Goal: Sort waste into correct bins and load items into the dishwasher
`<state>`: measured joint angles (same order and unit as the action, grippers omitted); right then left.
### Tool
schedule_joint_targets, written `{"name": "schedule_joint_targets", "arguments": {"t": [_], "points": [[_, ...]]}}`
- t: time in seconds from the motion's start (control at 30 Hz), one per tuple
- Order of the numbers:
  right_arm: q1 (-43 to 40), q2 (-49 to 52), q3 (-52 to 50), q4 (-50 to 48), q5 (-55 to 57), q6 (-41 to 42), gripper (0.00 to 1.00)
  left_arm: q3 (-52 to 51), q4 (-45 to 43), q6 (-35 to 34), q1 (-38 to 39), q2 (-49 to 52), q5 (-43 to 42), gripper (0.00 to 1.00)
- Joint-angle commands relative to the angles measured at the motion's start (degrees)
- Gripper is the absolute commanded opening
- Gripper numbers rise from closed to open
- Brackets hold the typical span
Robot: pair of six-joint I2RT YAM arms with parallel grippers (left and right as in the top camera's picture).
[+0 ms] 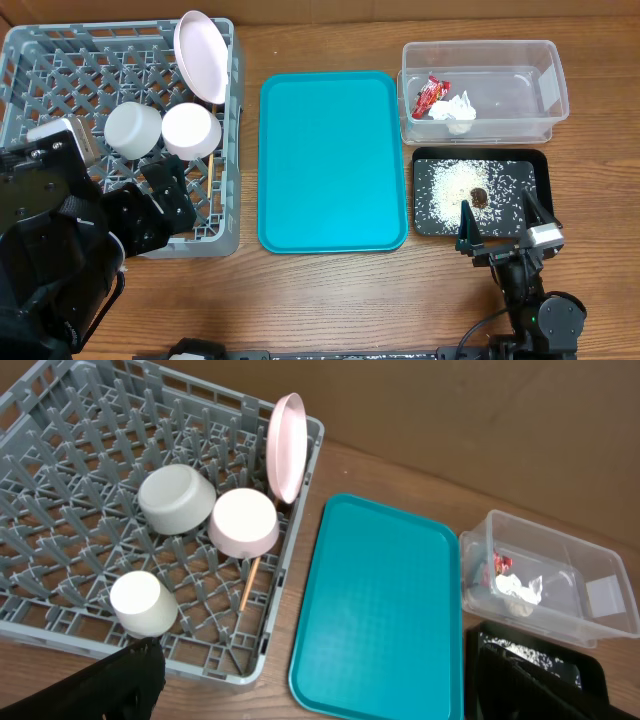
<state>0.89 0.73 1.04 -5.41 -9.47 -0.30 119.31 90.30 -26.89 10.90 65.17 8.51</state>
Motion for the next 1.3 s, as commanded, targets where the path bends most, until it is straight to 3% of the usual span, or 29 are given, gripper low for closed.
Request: {"name": "schedule_joint_targets", "arguments": {"t": [0.0,0.13,0.73,0.83,0.97,1.1,1.27], "points": [[0.11,-0.57,-0.59,2.14,0.87,-0.37,1.00,0.09,-0.09,-0.57,0.39,0.02,-0.63,1.00],[0.11,-0.57,-0.59,9.68,0.87,-0.35,1.00,0.09,-0.09,-0.57,0.39,0.02,-0.63,1.00],[0.11,-0.28,-0.57,9.40,0.87,-0.35,1.00,0.04,0.31,-0.55,0.37,-0.09,-0.63,1.00],[0.11,-0.31,-0.57,9.40,0.87,-0.35,1.00,-0.02,-0.33,-0.48,-0.39,-0.17,3.54,1.00],[0.11,-0.28,-0.57,9.40,0.87,-0.35,1.00,-4.79,-8.87,0.24,-4.63,-1.73,3.15,1.00],[0.11,-0.28,-0.57,9.40,0.87,-0.35,1.00,-19.23,-28.13,11.28,-8.46,-7.80,-6.08,1.00],[0.11,-0.28,-0.57,9.40,0.87,-0.35,1.00,-39.43,-49.16,18.99,-10.95,-17.55,-12.04,1.00]]}}
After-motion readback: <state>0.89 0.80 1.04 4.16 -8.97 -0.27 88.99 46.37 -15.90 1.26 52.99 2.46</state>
